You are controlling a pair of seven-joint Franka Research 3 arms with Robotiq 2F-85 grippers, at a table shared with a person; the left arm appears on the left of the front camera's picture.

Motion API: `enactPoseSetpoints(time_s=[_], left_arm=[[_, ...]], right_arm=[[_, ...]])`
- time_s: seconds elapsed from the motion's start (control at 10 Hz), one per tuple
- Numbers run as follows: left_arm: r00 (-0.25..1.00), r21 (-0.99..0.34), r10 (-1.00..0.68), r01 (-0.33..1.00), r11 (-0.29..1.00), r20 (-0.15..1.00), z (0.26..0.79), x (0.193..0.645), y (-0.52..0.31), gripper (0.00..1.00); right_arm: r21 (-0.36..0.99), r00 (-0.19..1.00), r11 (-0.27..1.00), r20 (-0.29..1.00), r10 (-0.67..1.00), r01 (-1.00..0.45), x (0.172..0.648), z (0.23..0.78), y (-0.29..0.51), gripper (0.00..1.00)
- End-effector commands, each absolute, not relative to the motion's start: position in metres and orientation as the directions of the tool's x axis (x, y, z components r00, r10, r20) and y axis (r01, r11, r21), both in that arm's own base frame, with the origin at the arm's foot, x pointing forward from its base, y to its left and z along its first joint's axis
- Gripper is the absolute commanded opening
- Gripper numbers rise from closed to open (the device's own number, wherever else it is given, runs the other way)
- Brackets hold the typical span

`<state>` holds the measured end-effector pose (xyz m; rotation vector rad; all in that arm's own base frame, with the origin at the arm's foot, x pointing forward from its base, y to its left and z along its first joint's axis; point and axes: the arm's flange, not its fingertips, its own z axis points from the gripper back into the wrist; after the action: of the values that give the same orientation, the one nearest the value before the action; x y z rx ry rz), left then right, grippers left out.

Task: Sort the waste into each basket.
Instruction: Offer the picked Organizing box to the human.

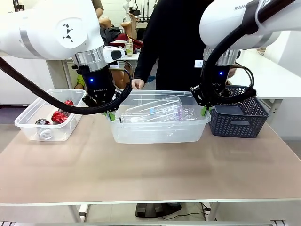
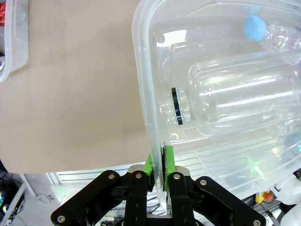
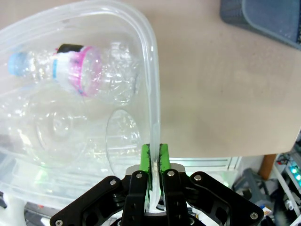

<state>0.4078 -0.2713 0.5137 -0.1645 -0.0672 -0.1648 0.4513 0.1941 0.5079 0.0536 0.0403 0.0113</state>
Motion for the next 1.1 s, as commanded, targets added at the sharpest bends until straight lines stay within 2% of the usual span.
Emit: enactPoseSetpoints(time_s=[0.0,0.3,0.4,0.6,0.7,0.8,1.0], left_arm=[[0.981,-0.145,-0.172,0.183,0.972,0.086,0.518,0.404,-0.270,0.00],[0.981,-0.145,-0.172,0.183,0.972,0.086,0.518,0.404,-0.270,0.00],[0.984,-0.157,-0.158,0.169,0.973,0.080,0.514,0.408,-0.271,0.07],[0.978,-0.131,-0.178,0.192,0.973,0.111,0.521,0.457,-0.287,0.07],[0.976,-0.168,-0.174,0.195,0.966,0.133,0.515,0.490,-0.302,0.07],[0.977,-0.165,-0.172,0.191,0.968,0.122,0.506,0.513,-0.313,0.07],[0.974,-0.198,-0.199,0.218,0.956,0.113,0.493,0.525,-0.323,0.07]], right_arm=[[0.061,0.999,0.998,-0.035,0.006,-0.004,0.452,0.510,0.193,0.00],[0.061,0.999,0.998,-0.035,0.006,-0.004,0.452,0.510,0.193,0.00],[0.054,0.999,0.999,-0.040,0.012,-0.010,0.451,0.508,0.194,0.09],[0.023,0.993,0.995,-0.061,0.100,-0.099,0.499,0.516,0.210,0.09],[0.026,0.988,0.990,-0.061,0.142,-0.141,0.524,0.518,0.213,0.09],[0.013,0.991,0.994,-0.077,0.109,-0.109,0.539,0.514,0.214,0.09],[0.036,0.987,0.991,-0.096,0.132,-0.129,0.547,0.502,0.213,0.09]])
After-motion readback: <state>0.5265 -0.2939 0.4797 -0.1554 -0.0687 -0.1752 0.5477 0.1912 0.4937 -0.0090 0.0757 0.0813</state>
